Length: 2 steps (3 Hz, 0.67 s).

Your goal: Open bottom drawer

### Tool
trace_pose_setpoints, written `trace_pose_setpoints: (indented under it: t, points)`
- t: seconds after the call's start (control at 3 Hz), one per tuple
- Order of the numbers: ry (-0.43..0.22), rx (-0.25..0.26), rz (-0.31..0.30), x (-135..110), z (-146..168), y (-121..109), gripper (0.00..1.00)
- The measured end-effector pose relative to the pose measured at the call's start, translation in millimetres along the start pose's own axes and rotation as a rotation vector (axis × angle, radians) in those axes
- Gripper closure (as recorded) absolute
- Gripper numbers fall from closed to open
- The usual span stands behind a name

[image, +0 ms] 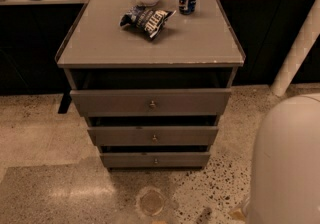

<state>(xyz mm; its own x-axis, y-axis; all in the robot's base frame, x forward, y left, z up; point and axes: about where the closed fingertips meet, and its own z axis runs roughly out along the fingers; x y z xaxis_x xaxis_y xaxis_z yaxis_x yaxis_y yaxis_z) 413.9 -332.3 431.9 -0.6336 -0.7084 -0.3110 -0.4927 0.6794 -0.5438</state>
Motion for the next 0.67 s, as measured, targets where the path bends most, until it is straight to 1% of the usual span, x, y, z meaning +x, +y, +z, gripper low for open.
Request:
trace_pose_setpoints:
  t: [0.33, 0.67]
  points:
    - [-0.018, 0.095, 0.083, 26.9, -2.0, -59.8, 0.00]
    - [-0.005, 0.131, 0.222, 46.1, 7.2, -115.4, 0.00]
